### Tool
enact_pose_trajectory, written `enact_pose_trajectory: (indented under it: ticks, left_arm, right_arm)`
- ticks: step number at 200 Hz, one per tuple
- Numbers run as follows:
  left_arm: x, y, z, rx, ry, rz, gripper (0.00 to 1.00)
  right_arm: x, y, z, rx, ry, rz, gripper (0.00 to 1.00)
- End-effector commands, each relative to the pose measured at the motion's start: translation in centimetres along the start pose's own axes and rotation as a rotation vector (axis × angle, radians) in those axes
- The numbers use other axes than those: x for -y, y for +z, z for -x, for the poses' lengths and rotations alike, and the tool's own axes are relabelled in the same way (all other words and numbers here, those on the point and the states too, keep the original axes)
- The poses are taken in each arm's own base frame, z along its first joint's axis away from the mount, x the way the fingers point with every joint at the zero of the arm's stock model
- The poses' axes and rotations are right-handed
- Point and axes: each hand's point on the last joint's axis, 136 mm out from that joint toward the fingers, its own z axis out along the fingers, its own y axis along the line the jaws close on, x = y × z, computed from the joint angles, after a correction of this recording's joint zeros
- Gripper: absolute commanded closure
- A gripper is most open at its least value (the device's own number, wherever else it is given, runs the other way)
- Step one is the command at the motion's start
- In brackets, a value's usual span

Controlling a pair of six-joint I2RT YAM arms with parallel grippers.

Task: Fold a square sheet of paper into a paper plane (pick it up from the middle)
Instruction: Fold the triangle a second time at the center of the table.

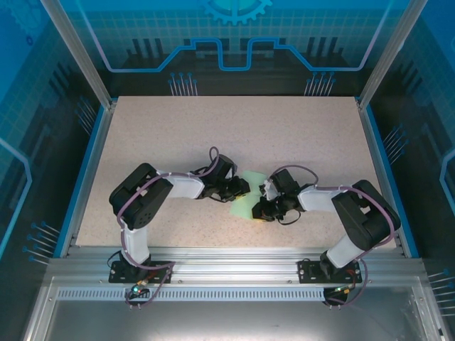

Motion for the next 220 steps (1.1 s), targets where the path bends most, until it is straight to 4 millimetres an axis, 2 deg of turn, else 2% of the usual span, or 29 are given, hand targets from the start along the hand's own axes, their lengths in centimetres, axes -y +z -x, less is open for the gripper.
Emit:
enact_pose_trajectory:
  ticks: [1, 44, 67, 88, 101, 124, 140, 155, 182, 220]
  left_arm:
    - [-2.8, -0.4, 1.7, 0.061, 0.005, 0.053, 0.69]
    - [-3.1, -0.8, 3.2, 0.086, 0.033, 0.038, 0.68]
    - [-3.4, -2.2, 4.9, 0.124, 0.040, 0.044, 0.67]
    - [-2.6, -3.6, 6.1, 0.138, 0.061, 0.030, 0.66]
    - [-1.2, -4.5, 6.2, 0.140, 0.088, 0.007, 0.65]
    - [2.1, -6.2, 5.2, 0.127, 0.102, -0.090, 0.65]
    - [3.7, -6.4, 3.3, 0.095, 0.109, -0.119, 0.67]
    - [4.4, -5.7, 0.8, 0.041, 0.113, -0.116, 0.71]
    - [3.1, -4.1, -1.7, -0.002, 0.068, -0.085, 0.79]
    - [2.4, -1.5, -1.8, -0.024, 0.045, -0.117, 0.83]
  right_arm:
    - [4.4, 0.6, -2.9, -0.076, 0.105, -0.129, 0.91]
    - [4.2, 1.0, -2.9, -0.090, 0.105, -0.103, 0.91]
    - [4.0, 1.1, -2.7, -0.093, 0.104, -0.098, 0.91]
    - [3.8, 1.0, -2.4, -0.087, 0.100, -0.098, 0.91]
    - [3.6, 1.0, -2.3, -0.086, 0.095, -0.092, 0.91]
    - [3.2, 0.9, -1.8, -0.073, 0.091, -0.088, 0.91]
    - [3.0, 0.9, -1.5, -0.061, 0.089, -0.081, 0.91]
    - [2.9, 0.8, -1.2, -0.051, 0.091, -0.080, 0.91]
    - [2.8, 0.7, -0.9, -0.033, 0.091, -0.080, 0.91]
    - [2.5, 0.6, -0.8, -0.029, 0.090, -0.070, 0.91]
